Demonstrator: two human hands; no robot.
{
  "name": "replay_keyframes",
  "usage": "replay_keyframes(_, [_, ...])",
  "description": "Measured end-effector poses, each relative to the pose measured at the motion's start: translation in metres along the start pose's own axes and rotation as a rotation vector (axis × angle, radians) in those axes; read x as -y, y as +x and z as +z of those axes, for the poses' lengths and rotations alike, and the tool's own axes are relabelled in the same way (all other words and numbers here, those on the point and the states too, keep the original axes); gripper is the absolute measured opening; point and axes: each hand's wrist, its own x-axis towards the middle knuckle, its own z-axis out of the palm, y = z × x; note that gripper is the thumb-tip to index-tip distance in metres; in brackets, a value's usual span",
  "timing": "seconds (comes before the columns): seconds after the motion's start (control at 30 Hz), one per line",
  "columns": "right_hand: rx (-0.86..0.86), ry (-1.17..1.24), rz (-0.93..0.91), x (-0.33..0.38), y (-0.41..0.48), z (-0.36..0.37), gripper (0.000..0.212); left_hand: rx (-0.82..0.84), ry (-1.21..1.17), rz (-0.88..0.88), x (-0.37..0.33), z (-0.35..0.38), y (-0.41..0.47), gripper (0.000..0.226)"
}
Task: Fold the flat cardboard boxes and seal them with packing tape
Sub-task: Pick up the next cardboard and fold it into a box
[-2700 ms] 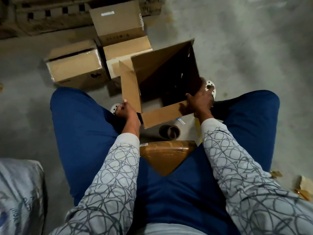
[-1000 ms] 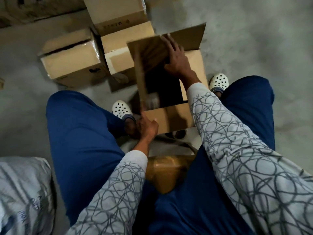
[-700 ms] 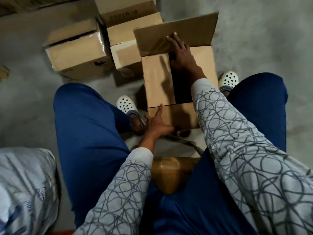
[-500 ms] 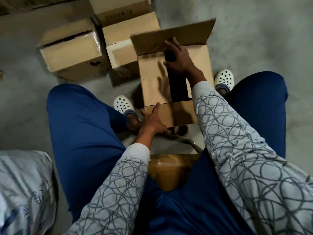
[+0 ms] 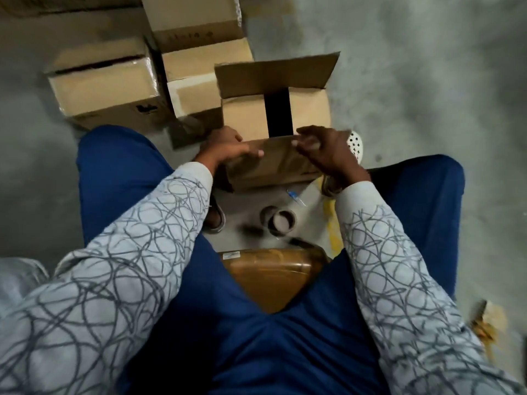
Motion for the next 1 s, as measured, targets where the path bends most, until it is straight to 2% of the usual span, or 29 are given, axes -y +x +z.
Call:
replay_keyframes(0.07, [0.057, -0.036, -0.032, -0.005, 0.003, 0.014, 0.058, -0.196, 0.005, -0.006, 0.006, 0.014, 0.002, 0.088])
replay_keyframes(0.1, [0.11, -0.046, -0.022, -0.007, 0.006, 0.021, 0.061, -0.255, 0.082, 0.005, 0.008, 0.021, 0.002, 0.09])
replay_keyframes(0.2, [0.254, -0.143, 0.043, -0.012, 0.015, 0.043, 0.068, -0.293, 0.443, 0.064, 0.012, 0.04, 0.006, 0.1])
replay_keyframes(0.3, [0.416, -0.259, 0.083, -0.013, 0.015, 0.074, 0.076, -0.36, 0.577, 0.066, 0.008, 0.043, 0.013, 0.129])
replay_keyframes(0.37, [0.488, -0.348, 0.11, -0.012, 0.012, 0.09, 0.09, -0.479, 0.695, 0.172, -0.006, 0.037, 0.016, 0.153])
replay_keyframes(0.43, [0.506, -0.353, 0.12, -0.009, 0.014, 0.096, 0.092, -0.566, 0.798, 0.36, -0.022, 0.027, 0.023, 0.163])
replay_keyframes(0.5, [0.528, -0.33, 0.133, -0.009, 0.02, 0.096, 0.088, -0.55, 0.85, 0.422, -0.033, 0.018, 0.035, 0.169])
replay_keyframes(0.63, [0.556, -0.31, 0.143, -0.013, 0.023, 0.092, 0.081, -0.369, 0.811, 0.297, -0.04, 0.009, 0.055, 0.187])
replay_keyframes(0.8, [0.531, -0.299, 0.129, -0.014, 0.018, 0.093, 0.082, -0.37, 0.814, 0.324, -0.04, 0.012, 0.057, 0.179])
replay_keyframes(0.83, [0.525, -0.288, 0.134, -0.013, 0.017, 0.094, 0.083, -0.409, 0.799, 0.341, -0.037, 0.018, 0.052, 0.171])
replay_keyframes(0.93, [0.49, -0.255, 0.161, -0.008, 0.014, 0.097, 0.087, -0.483, 0.738, 0.399, -0.027, 0.042, 0.034, 0.125])
replay_keyframes(1.0, [0.459, -0.256, 0.175, -0.006, 0.01, 0.1, 0.09, -0.36, 0.746, 0.367, -0.012, 0.06, 0.025, 0.104])
